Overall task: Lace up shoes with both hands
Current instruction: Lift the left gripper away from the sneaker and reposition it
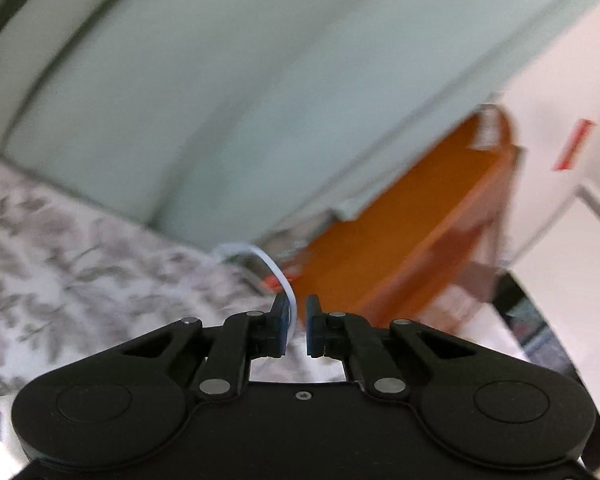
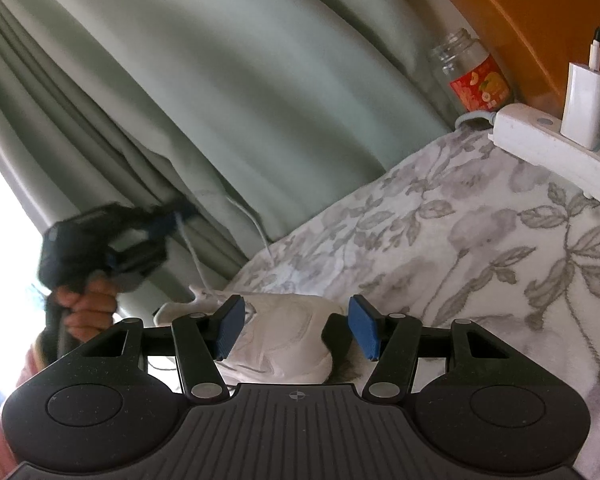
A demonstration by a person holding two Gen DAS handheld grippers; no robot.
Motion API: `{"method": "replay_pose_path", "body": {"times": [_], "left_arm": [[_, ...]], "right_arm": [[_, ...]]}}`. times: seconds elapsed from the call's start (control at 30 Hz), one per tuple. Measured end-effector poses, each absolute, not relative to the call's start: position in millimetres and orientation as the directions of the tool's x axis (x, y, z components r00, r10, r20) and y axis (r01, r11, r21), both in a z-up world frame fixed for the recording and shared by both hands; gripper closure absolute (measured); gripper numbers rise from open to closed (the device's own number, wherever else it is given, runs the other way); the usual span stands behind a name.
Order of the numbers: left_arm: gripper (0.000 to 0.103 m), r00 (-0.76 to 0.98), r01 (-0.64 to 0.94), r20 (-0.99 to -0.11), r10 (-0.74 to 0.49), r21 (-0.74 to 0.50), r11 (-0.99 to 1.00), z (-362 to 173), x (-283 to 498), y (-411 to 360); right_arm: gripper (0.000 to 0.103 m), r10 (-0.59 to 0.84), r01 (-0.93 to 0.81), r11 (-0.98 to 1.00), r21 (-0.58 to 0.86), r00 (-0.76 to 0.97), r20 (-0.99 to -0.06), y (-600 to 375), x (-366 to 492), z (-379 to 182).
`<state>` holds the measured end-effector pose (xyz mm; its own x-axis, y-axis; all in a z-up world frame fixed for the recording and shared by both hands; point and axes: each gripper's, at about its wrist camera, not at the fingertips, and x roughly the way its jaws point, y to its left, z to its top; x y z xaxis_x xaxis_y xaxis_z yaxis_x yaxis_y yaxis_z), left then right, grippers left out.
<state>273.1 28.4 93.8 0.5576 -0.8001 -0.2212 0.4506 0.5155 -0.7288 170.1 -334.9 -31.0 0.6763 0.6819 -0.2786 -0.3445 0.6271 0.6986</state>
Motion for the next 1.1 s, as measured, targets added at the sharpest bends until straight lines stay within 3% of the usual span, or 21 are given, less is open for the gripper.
{"method": "replay_pose_path", "body": {"times": [0.3, 0.6, 0.8, 0.87, 1.0, 1.1], "left_arm": [[0.098, 0.467, 0.610, -0.069, -0.881, -0.696, 0.378, 117.2, 228.7, 21.5], [0.097, 0.519, 0.510, -0.192, -0.833, -0.713, 0.482, 94.6, 218.0, 25.5], [0.083, 0.536, 0.407, -0.283, -0.796, -0.739, 0.537, 71.4, 226.6, 29.3], [0.079, 0.535, 0.396, -0.298, -0.791, -0.738, 0.547, 67.6, 229.3, 28.0], [0.073, 0.539, 0.386, -0.313, -0.782, -0.733, 0.560, 63.3, 235.1, 24.6], [0.067, 0.545, 0.375, -0.325, -0.773, -0.730, 0.571, 60.7, 234.6, 27.4]], "right_arm": [[0.046, 0.678, -0.359, 0.632, 0.687, 0.685, -0.266, -333.4, 160.1, -19.4], [0.046, 0.677, -0.364, 0.633, 0.683, 0.688, -0.261, -333.5, 154.9, -14.7], [0.046, 0.645, -0.303, 0.654, 0.694, 0.702, -0.301, -342.9, 168.4, -23.5], [0.047, 0.610, -0.302, 0.718, 0.627, 0.708, -0.357, -339.6, 174.7, -21.7], [0.051, 0.594, -0.307, 0.761, 0.572, 0.684, -0.423, -329.0, 193.0, -24.7], [0.068, 0.587, -0.312, 0.770, 0.557, 0.687, -0.428, -319.4, 205.7, -27.0]]}}
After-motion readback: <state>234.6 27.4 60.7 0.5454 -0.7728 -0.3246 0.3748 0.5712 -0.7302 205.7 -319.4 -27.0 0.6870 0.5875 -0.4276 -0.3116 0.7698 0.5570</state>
